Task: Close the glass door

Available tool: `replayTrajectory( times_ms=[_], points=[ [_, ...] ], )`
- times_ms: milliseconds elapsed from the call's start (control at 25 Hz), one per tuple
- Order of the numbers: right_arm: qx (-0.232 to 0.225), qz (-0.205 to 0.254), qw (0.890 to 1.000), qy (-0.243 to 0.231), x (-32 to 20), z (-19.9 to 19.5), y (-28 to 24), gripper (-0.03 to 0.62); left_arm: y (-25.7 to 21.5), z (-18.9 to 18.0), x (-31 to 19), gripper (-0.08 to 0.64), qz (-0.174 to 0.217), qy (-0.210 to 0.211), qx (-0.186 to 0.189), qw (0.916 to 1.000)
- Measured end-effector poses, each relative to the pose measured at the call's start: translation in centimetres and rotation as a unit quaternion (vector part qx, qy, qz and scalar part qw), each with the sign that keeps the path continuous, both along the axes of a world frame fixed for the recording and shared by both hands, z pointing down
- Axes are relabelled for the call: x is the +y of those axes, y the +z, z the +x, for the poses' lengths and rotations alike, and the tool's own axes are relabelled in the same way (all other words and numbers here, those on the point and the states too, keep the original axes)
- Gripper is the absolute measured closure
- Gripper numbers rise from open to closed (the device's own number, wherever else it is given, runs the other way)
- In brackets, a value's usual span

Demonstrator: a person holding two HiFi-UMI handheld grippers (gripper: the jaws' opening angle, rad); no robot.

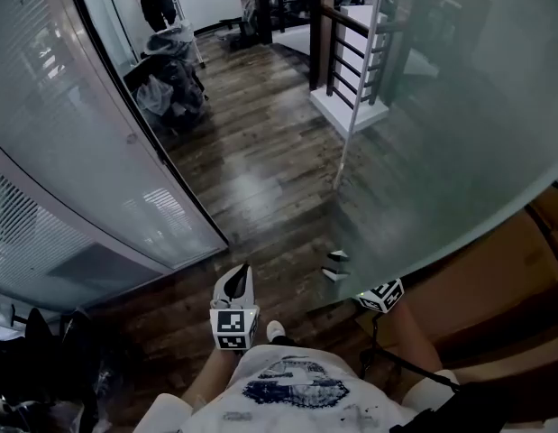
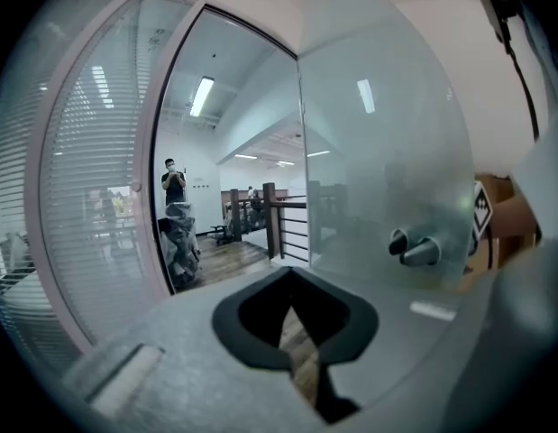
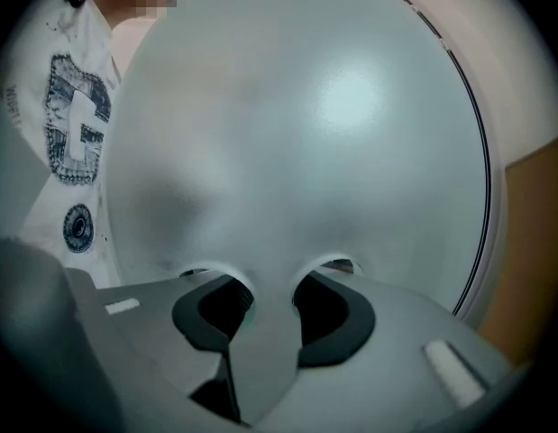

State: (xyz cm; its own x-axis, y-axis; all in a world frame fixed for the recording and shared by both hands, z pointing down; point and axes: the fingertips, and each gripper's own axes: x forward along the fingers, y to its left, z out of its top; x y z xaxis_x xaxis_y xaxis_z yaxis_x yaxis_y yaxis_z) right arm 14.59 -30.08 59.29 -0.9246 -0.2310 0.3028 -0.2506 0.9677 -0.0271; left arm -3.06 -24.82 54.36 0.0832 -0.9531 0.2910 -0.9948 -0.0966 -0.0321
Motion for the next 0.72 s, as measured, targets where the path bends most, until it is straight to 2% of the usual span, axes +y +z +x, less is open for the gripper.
replayTrajectory(
  times_ms=[240, 400, 720],
  points=[
    [-0.004, 0.0, 1.0, 0.008, -0.4, -2.2, 0.1, 0.448, 0.0, -1.1, -2.0, 0.557, -0.002, 0.005, 0.011, 0.9999],
    [-0.008, 0.005, 1.0, 0.015, -0.8, -3.8, 0.1, 0.446, -0.7, -1.3, -3.1, 0.557, 0.011, 0.011, 0.007, 0.9999],
    [-0.004, 0.01, 1.0, 0.027, -1.1, -6.6, -0.2, 0.446, 0.8, -3.1, -3.3, 0.557, 0.007, 0.014, 0.015, 0.9998]
  ],
)
